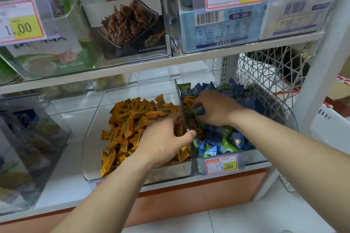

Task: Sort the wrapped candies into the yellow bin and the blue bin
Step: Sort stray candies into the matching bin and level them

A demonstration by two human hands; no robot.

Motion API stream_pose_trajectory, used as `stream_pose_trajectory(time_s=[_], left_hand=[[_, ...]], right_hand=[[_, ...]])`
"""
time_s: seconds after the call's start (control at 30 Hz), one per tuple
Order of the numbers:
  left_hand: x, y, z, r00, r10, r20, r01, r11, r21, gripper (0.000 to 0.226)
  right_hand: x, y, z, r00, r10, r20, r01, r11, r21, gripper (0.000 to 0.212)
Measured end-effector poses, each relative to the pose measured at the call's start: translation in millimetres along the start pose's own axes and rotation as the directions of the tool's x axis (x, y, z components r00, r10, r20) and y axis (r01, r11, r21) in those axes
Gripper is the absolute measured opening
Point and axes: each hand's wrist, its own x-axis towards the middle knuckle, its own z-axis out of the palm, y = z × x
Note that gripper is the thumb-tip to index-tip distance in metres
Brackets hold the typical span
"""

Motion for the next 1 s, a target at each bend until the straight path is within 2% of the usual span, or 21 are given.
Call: stream_pose_trajectory(time_s=[0.03, 0.07, 0.23, 0.37, 0.43, 0.53, 0.67, 0.8, 0.9, 1.0], left_hand=[[0.1, 0.6, 0.1, 1.0, 0.002, 0.0, -0.002, 1.0, -0.002, 0.072], [0.4, 1.2, 0.0, 1.0, 0.004, 0.0, -0.004, 1.0, -0.007, 0.07], [0.2, 0.0, -1.4, 1.0, 0.0, -0.01, 0.0, 1.0, -0.027, 0.063], [-1.5, -3.7, 2.0, 1.0, -0.018, -0.01, 0.018, 1.0, -0.024, 0.066], [-4.8, 8.0, 7.3, 1.0, -0.012, -0.02, 0.011, 1.0, -0.029, 0.067], [-2.4, 8.8, 6.6, 1.0, -0.013, -0.025, 0.012, 0.999, -0.039, 0.068], [0.8, 5.0, 3.5, 1.0, -0.015, -0.014, 0.014, 0.999, -0.041, 0.065], [-1.3, 1.9, 2.8, 1.0, -0.018, -0.004, 0.018, 0.999, -0.032, 0.071], [-1.5, 0.6, 1.7, 1.0, -0.022, 0.002, 0.022, 0.999, -0.033, 0.074], [0.6, 0.0, 0.7, 1.0, -0.029, 0.004, 0.03, 0.999, -0.044, 0.074]], right_hand=[[0.1, -3.0, 5.1, 0.998, -0.056, 0.039, 0.049, 0.985, 0.163, 0.024], [0.6, -4.1, 11.1, 0.991, -0.093, 0.1, 0.068, 0.971, 0.231, 0.026], [13.2, 2.0, 31.8, 0.956, -0.083, 0.281, 0.089, 0.996, -0.006, 0.04], [20.6, -9.5, 34.6, 0.903, -0.046, 0.426, 0.022, 0.998, 0.06, 0.067], [16.8, 0.7, 34.3, 0.887, -0.023, 0.461, -0.024, 0.995, 0.096, 0.067], [30.7, 5.3, 33.6, 0.859, -0.007, 0.511, -0.015, 0.999, 0.04, 0.069], [48.4, -4.0, 39.2, 0.89, -0.017, 0.455, 0.044, 0.998, -0.047, 0.085], [54.8, -5.9, 47.6, 0.887, -0.003, 0.463, 0.073, 0.988, -0.135, 0.073], [54.3, -3.0, 48.3, 0.885, -0.004, 0.466, 0.044, 0.996, -0.077, 0.061], [48.9, 3.9, 50.4, 0.901, -0.038, 0.431, 0.038, 0.999, 0.009, 0.032]])
